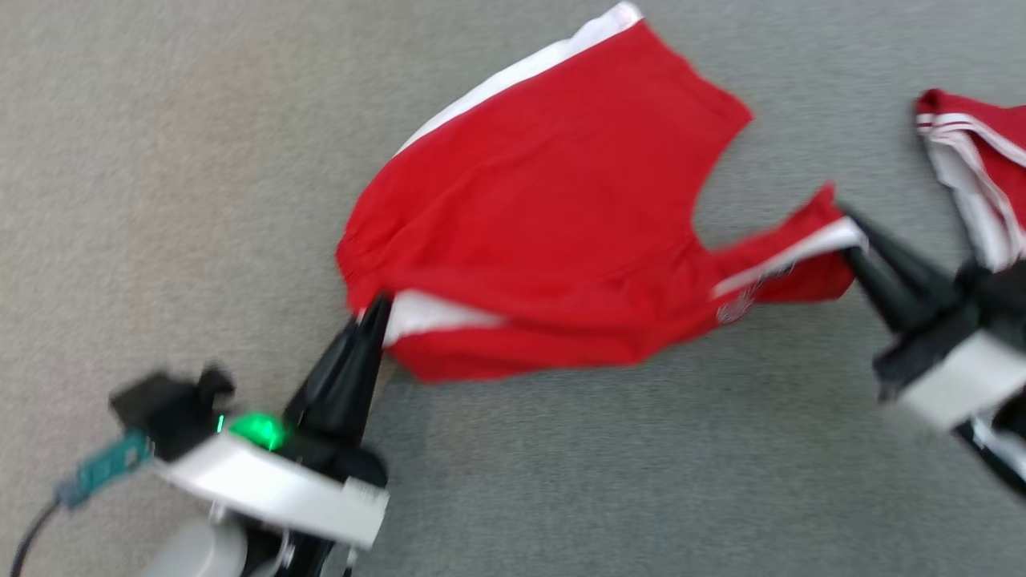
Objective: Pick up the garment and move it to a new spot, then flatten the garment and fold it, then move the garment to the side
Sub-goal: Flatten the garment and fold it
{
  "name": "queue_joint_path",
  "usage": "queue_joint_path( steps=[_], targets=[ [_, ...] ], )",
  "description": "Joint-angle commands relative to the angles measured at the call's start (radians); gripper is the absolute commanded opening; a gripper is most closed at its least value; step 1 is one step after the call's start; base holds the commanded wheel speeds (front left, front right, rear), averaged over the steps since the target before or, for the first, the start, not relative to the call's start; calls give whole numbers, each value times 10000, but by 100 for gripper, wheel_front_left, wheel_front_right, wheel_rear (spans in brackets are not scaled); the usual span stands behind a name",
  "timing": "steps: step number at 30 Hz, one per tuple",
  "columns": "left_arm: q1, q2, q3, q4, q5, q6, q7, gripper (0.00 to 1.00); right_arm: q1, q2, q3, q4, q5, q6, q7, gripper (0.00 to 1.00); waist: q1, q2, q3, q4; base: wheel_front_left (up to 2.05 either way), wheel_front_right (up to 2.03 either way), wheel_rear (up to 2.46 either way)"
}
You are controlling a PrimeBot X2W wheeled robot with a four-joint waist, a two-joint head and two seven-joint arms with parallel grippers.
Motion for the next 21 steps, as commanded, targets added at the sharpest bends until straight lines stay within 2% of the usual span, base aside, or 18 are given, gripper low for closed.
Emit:
queue_joint_path(
  steps=[1,5,11,16,21],
  targets=[
    [-596,-107,-14,-113,20,81,258,0,-637,-76,175,191,251,-1,129,0,0,0,663,729,0,0,0],
    [-2530,-731,3,374,-122,449,1026,0,-2913,-362,845,1381,893,-1,582,0,0,0,1103,1512,0,0,0],
    [-4232,-1581,53,2698,-156,678,1217,0,-5215,-182,1994,3436,1399,-1,377,0,0,0,1193,2062,0,0,0],
    [-4940,-1934,-29,4029,-6,264,824,0,-6555,55,2581,4996,1595,-1,57,0,0,0,1263,2203,0,0,0],
    [-5508,-2304,-237,5073,73,-205,610,0,-7439,21,3071,6289,1744,-2,-4,0,0,0,1265,2346,0,0,0]
  ],
)
